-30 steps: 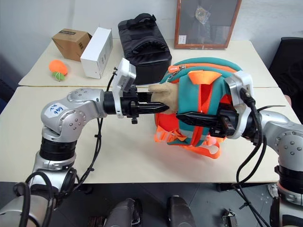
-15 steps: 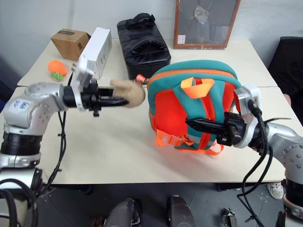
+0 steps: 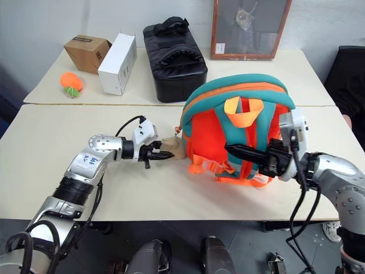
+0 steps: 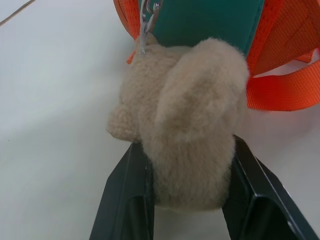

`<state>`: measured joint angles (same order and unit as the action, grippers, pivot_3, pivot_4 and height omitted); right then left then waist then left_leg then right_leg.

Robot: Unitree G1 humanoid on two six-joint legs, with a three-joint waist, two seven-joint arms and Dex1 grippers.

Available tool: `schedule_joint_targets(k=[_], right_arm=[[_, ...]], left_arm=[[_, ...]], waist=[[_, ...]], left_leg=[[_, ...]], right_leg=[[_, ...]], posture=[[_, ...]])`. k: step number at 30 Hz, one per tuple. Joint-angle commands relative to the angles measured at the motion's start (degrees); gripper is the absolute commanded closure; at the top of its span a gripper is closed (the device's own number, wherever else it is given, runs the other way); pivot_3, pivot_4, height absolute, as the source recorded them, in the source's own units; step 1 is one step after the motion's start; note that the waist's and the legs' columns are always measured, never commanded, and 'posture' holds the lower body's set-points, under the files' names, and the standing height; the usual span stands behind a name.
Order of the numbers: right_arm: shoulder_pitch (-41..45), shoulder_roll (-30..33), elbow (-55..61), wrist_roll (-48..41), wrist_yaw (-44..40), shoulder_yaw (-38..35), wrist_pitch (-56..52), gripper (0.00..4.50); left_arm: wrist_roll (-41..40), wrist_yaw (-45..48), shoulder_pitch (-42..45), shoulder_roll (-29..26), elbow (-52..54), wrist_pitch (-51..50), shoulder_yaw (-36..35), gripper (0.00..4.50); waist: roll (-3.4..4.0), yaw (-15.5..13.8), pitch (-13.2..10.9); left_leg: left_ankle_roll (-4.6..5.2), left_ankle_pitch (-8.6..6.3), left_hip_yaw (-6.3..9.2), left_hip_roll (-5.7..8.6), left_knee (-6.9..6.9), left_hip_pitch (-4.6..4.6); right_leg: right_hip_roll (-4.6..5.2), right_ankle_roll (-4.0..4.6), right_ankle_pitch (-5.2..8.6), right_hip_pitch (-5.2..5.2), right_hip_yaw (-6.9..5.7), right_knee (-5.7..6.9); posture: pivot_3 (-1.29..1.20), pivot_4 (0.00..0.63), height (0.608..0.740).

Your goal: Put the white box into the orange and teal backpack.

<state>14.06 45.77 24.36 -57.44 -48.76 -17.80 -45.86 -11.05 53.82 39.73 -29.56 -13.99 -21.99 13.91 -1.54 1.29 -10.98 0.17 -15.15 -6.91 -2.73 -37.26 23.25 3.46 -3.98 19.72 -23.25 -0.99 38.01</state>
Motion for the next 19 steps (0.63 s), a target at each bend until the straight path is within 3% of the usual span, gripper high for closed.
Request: schedule_joint_targets(k=[1,6,10,13,19], right_arm=[[-1.9,1.0,0.6,4.4,-0.5,-0.3,3.6,4.19],[-6.2,5.1,-1.7,6.5,-5.0,-3.8,4.3,2.51],[-10.2,11.5,-8.2,5.8,-12.3,-12.6,3.2,1.18],[-12.9,18.2,-17.7,7.1,-20.6,-19.6,2.6,0.09],[-10.1,26.1,-32.7,10.8,-27.8,-23.5,4.4,0.03]], left_arm=[[-1.8,1.4,-2.2,-2.0,4.5,-3.3,-2.8,2.84],[-8.5,5.0,-6.4,-8.2,12.1,-10.0,-10.1,1.23],[-19.2,11.3,-11.6,-17.1,20.0,-18.8,-20.8,0.02],[-25.0,14.7,-15.6,-24.8,24.7,-23.1,-29.5,0.0],[-32.2,16.6,-20.9,-33.3,26.1,-29.5,-45.3,0.0]], waist=[[0.0,0.0,0.0],[0.0,0.3,0.0],[0.0,0.4,0.0],[0.0,0.3,0.0],[0.0,0.3,0.0]], left_leg=[[0.0,0.0,0.0,0.0,0.0,0.0],[-0.02,0.01,0.01,-0.02,0.05,-0.01],[-0.05,0.03,0.01,-0.05,0.06,-0.05],[-0.05,0.02,0.01,-0.04,0.14,-0.06],[0.22,-0.22,0.07,-0.03,0.17,-0.52]], right_leg=[[0.0,0.0,0.0,0.0,0.0,0.0],[0.0,0.0,0.0,0.0,-0.01,0.0],[-0.01,0.01,0.01,0.0,-0.01,0.01],[0.01,0.03,0.02,0.02,-0.02,-0.06],[0.05,0.09,0.05,0.6,-0.1,-0.3]], posture=[[0.0,0.15,0.74],[0.0,0.15,0.74],[0.0,0.15,0.74],[0.0,0.15,0.74],[0.0,0.15,0.74]])
